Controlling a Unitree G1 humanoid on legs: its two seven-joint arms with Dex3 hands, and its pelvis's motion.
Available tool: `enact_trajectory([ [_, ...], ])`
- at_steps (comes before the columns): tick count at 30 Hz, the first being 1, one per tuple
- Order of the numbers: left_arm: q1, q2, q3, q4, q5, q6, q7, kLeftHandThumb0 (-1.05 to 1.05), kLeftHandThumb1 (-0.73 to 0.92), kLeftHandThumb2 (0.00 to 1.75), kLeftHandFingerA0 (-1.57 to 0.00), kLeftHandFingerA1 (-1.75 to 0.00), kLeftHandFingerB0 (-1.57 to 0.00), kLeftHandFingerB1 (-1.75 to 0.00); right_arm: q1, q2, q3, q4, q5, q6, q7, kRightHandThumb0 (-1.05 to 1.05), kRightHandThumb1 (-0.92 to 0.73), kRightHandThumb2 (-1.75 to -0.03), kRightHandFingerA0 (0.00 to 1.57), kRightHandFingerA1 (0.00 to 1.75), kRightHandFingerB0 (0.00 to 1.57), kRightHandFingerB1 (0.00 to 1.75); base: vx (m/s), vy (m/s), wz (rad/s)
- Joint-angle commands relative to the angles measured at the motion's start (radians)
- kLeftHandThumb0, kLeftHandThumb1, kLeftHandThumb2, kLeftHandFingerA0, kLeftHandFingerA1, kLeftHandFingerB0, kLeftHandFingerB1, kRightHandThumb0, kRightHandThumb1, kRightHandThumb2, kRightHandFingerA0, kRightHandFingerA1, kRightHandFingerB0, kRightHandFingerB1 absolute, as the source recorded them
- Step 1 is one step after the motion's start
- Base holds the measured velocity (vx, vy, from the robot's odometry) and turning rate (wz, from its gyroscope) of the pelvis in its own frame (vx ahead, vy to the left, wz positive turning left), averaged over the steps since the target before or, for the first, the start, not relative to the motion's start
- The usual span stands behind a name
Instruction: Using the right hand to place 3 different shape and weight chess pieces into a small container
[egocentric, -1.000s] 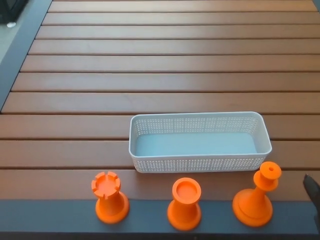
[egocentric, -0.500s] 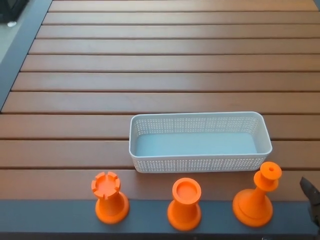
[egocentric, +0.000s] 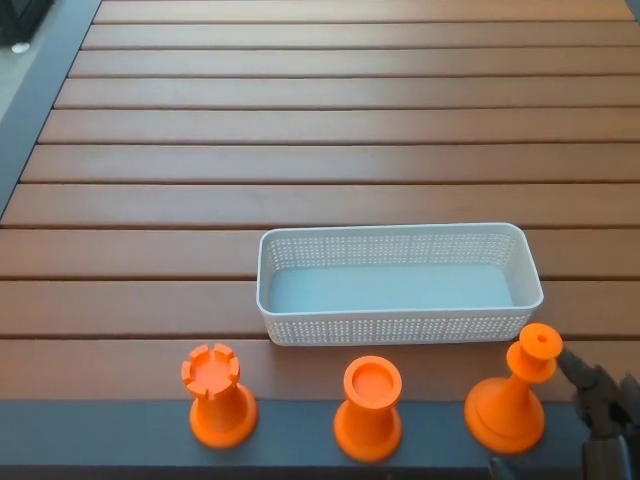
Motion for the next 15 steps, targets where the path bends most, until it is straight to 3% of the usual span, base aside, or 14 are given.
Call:
enact_trajectory([
  [1, 0.005, -0.007, -0.001, 0.010, -0.018, -0.064, -0.050, -0.14, 0.17, 1.57, -1.48, -1.24, -1.40, -1.19, -0.051, -0.028, 0.024, 0.064, -0.042, 0.089, 0.009, -0.78, -0.53, -0.88, 0.03, 0.37, 0.19, 0.46, 0.00, 0.000, 0.00],
  [2, 0.006, -0.007, -0.003, 0.009, -0.016, -0.064, -0.050, -0.14, 0.17, 1.57, -1.48, -1.24, -1.40, -1.19, -0.055, -0.032, 0.023, 0.071, -0.041, 0.093, 0.008, -0.78, -0.53, -0.88, 0.03, 0.37, 0.19, 0.46, 0.00, 0.000, 0.00],
  [3, 0.007, -0.010, 0.001, 0.010, -0.022, -0.068, -0.057, -0.14, 0.19, 1.54, -1.50, -1.23, -1.40, -1.18, -0.069, -0.043, 0.017, 0.100, -0.039, 0.109, 0.005, -0.72, -0.66, -0.60, 0.02, 0.40, 0.25, 0.34, 0.00, 0.000, 0.00],
  [4, 0.008, -0.011, 0.003, 0.010, -0.024, -0.068, -0.059, -0.14, 0.19, 1.54, -1.50, -1.23, -1.40, -1.18, -0.074, -0.046, 0.016, 0.107, -0.038, 0.114, 0.004, -0.72, -0.66, -0.60, 0.02, 0.40, 0.25, 0.34, 0.00, 0.000, 0.00],
  [5, 0.009, -0.010, 0.004, 0.013, -0.028, -0.076, -0.068, -0.15, 0.18, 1.55, -1.52, -1.22, -1.42, -1.17, -0.081, -0.053, 0.005, 0.127, -0.022, 0.117, 0.003, -0.77, -0.53, -0.87, 0.03, 0.36, 0.19, 0.46, 0.00, 0.000, 0.00],
  [15, 0.017, -0.017, 0.008, 0.020, -0.039, -0.091, -0.101, -0.20, 0.22, 1.52, -1.50, -1.23, -1.40, -1.18, -0.148, -0.084, -0.021, 0.163, 0.013, 0.159, 0.016, -0.71, -0.53, -0.87, 0.07, 0.52, 0.23, 0.47, 0.00, 0.000, 0.00],
])
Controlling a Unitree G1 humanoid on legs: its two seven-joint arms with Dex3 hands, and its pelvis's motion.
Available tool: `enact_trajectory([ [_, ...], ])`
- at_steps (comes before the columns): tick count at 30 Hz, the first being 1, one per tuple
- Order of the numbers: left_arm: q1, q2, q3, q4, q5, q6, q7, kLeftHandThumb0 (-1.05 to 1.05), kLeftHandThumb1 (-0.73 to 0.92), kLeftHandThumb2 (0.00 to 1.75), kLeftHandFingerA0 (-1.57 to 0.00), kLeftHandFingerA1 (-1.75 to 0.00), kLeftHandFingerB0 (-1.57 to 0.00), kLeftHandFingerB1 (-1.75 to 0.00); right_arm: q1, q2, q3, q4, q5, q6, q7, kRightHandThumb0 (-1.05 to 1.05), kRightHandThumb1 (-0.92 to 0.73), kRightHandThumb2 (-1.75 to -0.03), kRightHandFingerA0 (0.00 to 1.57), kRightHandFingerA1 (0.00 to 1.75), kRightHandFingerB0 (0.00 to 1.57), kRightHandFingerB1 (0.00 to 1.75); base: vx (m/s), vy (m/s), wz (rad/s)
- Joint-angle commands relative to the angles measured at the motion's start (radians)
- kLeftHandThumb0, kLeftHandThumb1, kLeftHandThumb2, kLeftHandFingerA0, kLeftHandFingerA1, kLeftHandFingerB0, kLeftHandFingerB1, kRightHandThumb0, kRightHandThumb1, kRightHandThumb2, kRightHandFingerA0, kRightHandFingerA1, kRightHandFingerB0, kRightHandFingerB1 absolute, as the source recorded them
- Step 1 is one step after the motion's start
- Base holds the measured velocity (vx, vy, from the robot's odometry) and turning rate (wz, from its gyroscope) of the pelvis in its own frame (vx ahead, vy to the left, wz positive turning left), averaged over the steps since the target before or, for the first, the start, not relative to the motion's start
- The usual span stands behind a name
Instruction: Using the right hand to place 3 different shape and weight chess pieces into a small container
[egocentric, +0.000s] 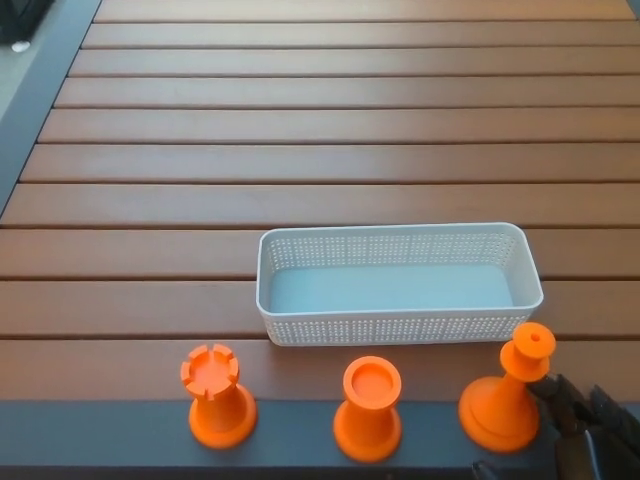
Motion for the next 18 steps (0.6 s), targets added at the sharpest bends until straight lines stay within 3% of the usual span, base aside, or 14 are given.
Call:
enact_trajectory([
  [1, 0.012, -0.013, -0.002, 0.013, -0.015, -0.076, -0.054, -0.18, 0.25, 1.48, -1.48, -1.24, -1.40, -1.19, -0.047, -0.022, -0.022, 0.020, 0.032, 0.062, 0.014, -0.70, -0.53, -0.87, 0.09, 0.53, 0.25, 0.47, 0.00, 0.000, 0.00],
  [13, 0.012, -0.012, -0.016, 0.024, -0.012, -0.084, -0.048, -0.21, 0.19, 1.55, -1.51, -1.21, -1.41, -1.15, -0.094, -0.001, 0.057, -0.020, 0.045, 0.080, 0.017, -0.65, -0.53, -0.86, 0.17, 0.55, 0.27, 0.47, 0.00, 0.000, 0.00],
  [14, 0.015, -0.014, -0.016, 0.023, -0.012, -0.083, -0.048, -0.21, 0.24, 1.48, -1.48, -1.23, -1.38, -1.17, -0.096, -0.001, 0.067, -0.019, 0.047, 0.068, 0.007, -0.62, -0.66, -0.60, 0.24, 0.52, 0.36, 0.35, 0.00, 0.000, 0.00],
  [18, 0.013, -0.022, 0.006, 0.035, -0.045, -0.079, -0.089, -0.23, 0.19, 1.51, -1.53, -1.20, -1.44, -1.14, -0.111, -0.002, 0.082, -0.008, 0.049, 0.069, -0.015, -0.60, -0.64, -0.59, 0.24, 0.55, 0.35, 0.36, 0.00, 0.000, 0.00],
])
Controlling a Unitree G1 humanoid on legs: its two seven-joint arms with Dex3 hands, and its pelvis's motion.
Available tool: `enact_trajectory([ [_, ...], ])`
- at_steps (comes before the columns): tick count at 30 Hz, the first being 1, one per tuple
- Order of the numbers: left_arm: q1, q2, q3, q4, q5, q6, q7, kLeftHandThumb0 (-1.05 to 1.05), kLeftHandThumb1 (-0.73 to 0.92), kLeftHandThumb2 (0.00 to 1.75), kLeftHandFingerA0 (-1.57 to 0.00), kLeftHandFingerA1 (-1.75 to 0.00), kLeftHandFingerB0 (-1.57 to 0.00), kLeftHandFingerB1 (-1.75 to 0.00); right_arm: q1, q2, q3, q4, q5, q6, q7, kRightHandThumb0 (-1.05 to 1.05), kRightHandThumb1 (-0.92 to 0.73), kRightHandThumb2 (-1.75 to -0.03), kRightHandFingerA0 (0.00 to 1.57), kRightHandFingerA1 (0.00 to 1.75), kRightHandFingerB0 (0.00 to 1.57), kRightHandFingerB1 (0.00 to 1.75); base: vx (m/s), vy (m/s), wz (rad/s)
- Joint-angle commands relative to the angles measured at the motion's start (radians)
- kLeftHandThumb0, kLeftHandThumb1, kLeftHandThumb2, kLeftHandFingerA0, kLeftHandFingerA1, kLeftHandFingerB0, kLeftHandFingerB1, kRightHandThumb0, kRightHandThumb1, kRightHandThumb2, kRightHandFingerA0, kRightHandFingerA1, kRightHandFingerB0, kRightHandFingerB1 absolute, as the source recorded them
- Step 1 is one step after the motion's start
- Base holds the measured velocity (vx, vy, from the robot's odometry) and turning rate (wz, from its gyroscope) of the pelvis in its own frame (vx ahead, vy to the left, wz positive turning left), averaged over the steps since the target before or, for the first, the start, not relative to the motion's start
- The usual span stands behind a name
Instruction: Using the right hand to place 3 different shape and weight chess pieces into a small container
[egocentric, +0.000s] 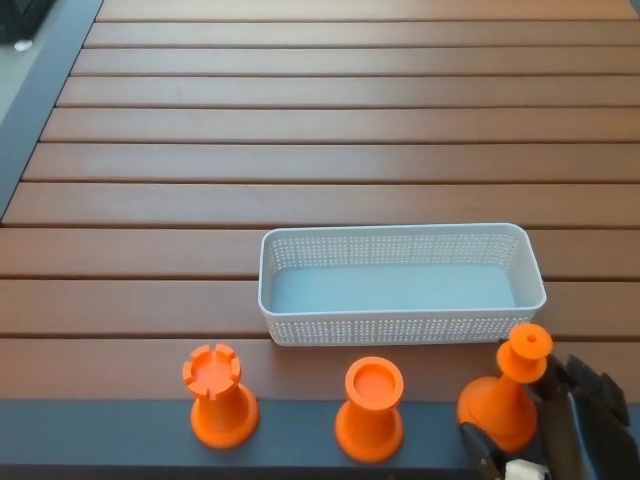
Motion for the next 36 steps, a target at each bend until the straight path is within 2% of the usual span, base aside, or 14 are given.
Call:
enact_trajectory([
  [1, 0.012, -0.023, 0.011, 0.023, -0.025, -0.065, -0.064, -0.23, 0.19, 1.51, -1.53, -1.20, -1.44, -1.14, -0.017, -0.008, 0.012, 0.001, 0.025, 0.004, -0.027, -0.60, -0.64, -0.59, 0.24, 0.55, 0.35, 0.36, 0.00, 0.000, 0.00],
  [6, 0.025, -0.017, 0.011, 0.019, -0.025, -0.088, -0.095, -0.24, 0.16, 1.51, -1.56, -1.15, -1.49, -1.10, -0.025, 0.000, -0.026, -0.001, 0.040, 0.055, -0.016, -0.59, -0.65, -0.60, 0.32, 0.53, 0.35, 0.38, 0.00, 0.000, 0.00],
  [7, 0.028, -0.019, 0.016, 0.018, -0.034, -0.096, -0.109, -0.17, 0.14, 1.59, -1.57, -1.12, -1.49, -1.05, -0.028, -0.003, -0.045, 0.011, 0.060, 0.045, -0.025, -0.58, -0.65, -0.60, 0.45, 0.56, 0.36, 0.40, 0.00, 0.000, 0.00],
  [8, 0.029, -0.020, 0.018, 0.018, -0.038, -0.098, -0.113, -0.17, 0.14, 1.59, -1.57, -1.12, -1.49, -1.05, -0.029, -0.004, -0.050, 0.014, 0.065, 0.042, -0.027, -0.58, -0.65, -0.60, 0.45, 0.56, 0.36, 0.40, 0.00, 0.000, 0.00],
  [9, 0.030, -0.021, 0.020, 0.020, -0.043, -0.094, -0.123, -0.23, 0.16, 1.51, -1.56, -1.14, -1.50, -1.08, -0.031, 0.005, -0.071, 0.019, 0.091, 0.035, -0.037, -0.55, -0.64, -0.60, 0.63, 0.59, 0.39, 0.40, 0.00, 0.000, 0.00],
  [10, 0.030, -0.020, 0.021, 0.021, -0.044, -0.092, -0.126, -0.23, 0.16, 1.51, -1.56, -1.14, -1.50, -1.08, -0.032, 0.007, -0.076, 0.020, 0.098, 0.034, -0.039, -0.55, -0.64, -0.60, 0.63, 0.59, 0.39, 0.40, 0.00, 0.000, 0.00],
  [11, 0.030, -0.024, 0.027, 0.022, -0.054, -0.087, -0.135, -0.22, 0.18, 1.48, -1.55, -1.15, -1.50, -1.09, -0.031, 0.010, -0.086, 0.025, 0.119, 0.013, -0.050, -0.51, -0.64, -0.60, 0.78, 0.66, 0.40, 0.42, 0.00, 0.000, 0.00],
  [12, 0.029, -0.022, 0.021, 0.025, -0.044, -0.095, -0.126, -0.17, 0.14, 1.59, -1.57, -1.14, -1.49, -1.07, -0.036, 0.013, -0.090, 0.032, 0.129, 0.000, -0.062, -0.48, -0.56, -0.89, 0.92, 0.79, 0.39, 0.57, 0.00, 0.000, 0.00],
  [13, 0.029, -0.020, 0.014, 0.027, -0.033, -0.102, -0.117, -0.17, 0.14, 1.59, -1.57, -1.14, -1.49, -1.07, -0.040, 0.016, -0.091, 0.036, 0.132, -0.004, -0.068, -0.48, -0.56, -0.89, 0.92, 0.79, 0.39, 0.57, 0.00, 0.000, 0.00],
  [14, 0.027, -0.018, 0.009, 0.029, -0.024, -0.102, -0.106, -0.25, 0.16, 1.51, -1.56, -1.16, -1.50, -1.11, -0.047, 0.022, -0.088, 0.040, 0.140, -0.012, -0.077, -0.41, -0.75, -0.63, 1.07, 0.70, 0.46, 0.47, 0.00, 0.000, 0.00],
  [16, 0.025, -0.019, 0.009, 0.029, -0.026, -0.093, -0.103, -0.25, 0.16, 1.51, -1.56, -1.16, -1.50, -1.11, -0.051, 0.026, -0.083, 0.040, 0.148, -0.017, -0.082, -0.41, -0.75, -0.63, 1.07, 0.70, 0.46, 0.47, 0.00, 0.000, 0.00],
  [19, 0.018, -0.027, 0.021, 0.032, -0.048, -0.071, -0.125, -0.19, 0.19, 1.47, -1.54, -1.17, -1.48, -1.11, -0.063, 0.041, -0.058, 0.037, 0.148, -0.027, -0.108, -0.39, -0.77, -0.64, 1.22, 0.75, 0.52, 0.49, 0.00, 0.000, 0.00],
  [28, 0.024, -0.029, 0.022, 0.038, -0.047, -0.070, -0.122, -0.20, 0.17, 1.50, -1.55, -1.15, -1.48, -1.14, -0.078, 0.055, 0.038, -0.001, 0.143, -0.046, -0.136, -0.32, -0.78, -0.63, 1.23, 0.99, 0.56, 0.50, 0.00, 0.000, 0.00],
  [36, 0.030, -0.028, 0.019, 0.042, -0.047, -0.070, -0.124, -0.19, 0.22, 1.46, -1.52, -1.17, -1.45, -1.16, -0.111, 0.015, 0.050, 0.022, 0.134, -0.037, -0.160, -0.29, -0.80, -0.64, 1.20, 1.02, 0.55, 0.46, 0.00, 0.000, 0.00],
])
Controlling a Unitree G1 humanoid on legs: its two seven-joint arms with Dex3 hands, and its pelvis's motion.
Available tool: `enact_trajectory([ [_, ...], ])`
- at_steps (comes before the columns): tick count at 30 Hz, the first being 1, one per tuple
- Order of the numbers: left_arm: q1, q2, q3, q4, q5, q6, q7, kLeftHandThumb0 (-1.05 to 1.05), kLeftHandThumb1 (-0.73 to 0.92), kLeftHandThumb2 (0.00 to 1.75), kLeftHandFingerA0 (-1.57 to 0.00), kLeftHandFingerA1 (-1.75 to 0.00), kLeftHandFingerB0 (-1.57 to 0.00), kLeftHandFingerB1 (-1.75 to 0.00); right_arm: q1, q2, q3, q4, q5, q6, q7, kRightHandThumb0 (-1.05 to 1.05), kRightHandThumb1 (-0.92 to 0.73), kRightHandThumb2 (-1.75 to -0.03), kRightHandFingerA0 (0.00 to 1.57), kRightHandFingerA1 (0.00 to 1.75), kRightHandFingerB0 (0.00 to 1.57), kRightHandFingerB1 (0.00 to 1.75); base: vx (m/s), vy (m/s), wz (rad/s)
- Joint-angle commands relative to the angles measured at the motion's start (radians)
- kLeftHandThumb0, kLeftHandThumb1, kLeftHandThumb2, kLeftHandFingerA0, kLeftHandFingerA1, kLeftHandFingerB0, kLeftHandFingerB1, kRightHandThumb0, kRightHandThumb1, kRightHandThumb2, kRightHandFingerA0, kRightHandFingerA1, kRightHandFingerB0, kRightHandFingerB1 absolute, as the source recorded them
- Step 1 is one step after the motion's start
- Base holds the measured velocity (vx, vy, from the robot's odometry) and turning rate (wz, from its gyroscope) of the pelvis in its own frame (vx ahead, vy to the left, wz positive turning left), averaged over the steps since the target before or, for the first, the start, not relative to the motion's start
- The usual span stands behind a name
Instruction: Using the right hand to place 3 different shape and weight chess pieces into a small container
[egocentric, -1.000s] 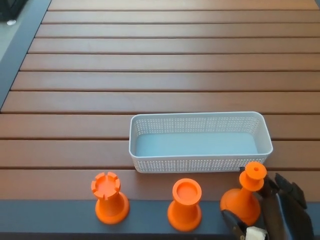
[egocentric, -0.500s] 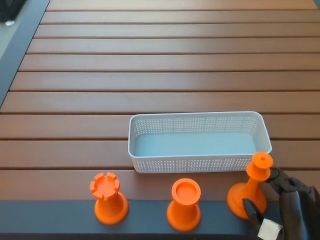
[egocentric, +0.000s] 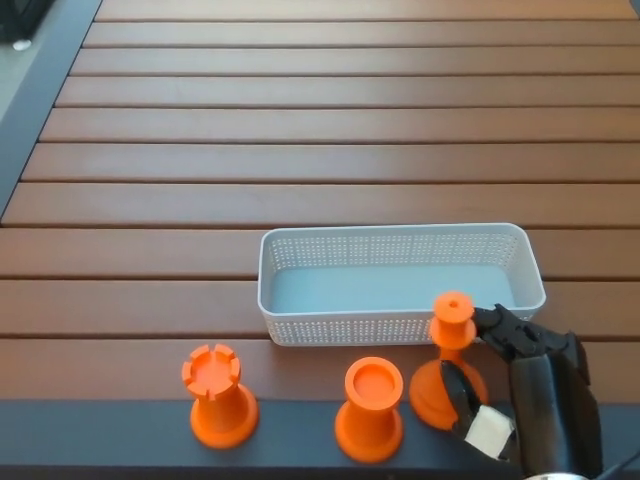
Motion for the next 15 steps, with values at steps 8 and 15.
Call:
enact_trajectory([
  [8, 0.024, -0.021, -0.033, 0.016, 0.028, -0.030, -0.002, -0.20, 0.22, 1.48, -1.48, -1.26, -1.43, -1.18, -0.060, -0.019, -0.045, 0.031, -0.020, 0.027, -0.071, -0.24, -0.65, -0.88, 0.96, 1.61, 0.95, 0.79, 0.00, 0.000, 0.00],
  [15, 0.023, -0.027, -0.009, 0.016, -0.014, -0.022, -0.058, -0.22, 0.18, 1.53, -1.52, -1.22, -1.45, -1.14, -0.063, -0.025, -0.010, 0.044, -0.041, 0.016, -0.089, -0.23, -0.55, -1.09, 0.96, 1.51, 0.90, 1.24, 0.00, 0.000, 0.00],
])
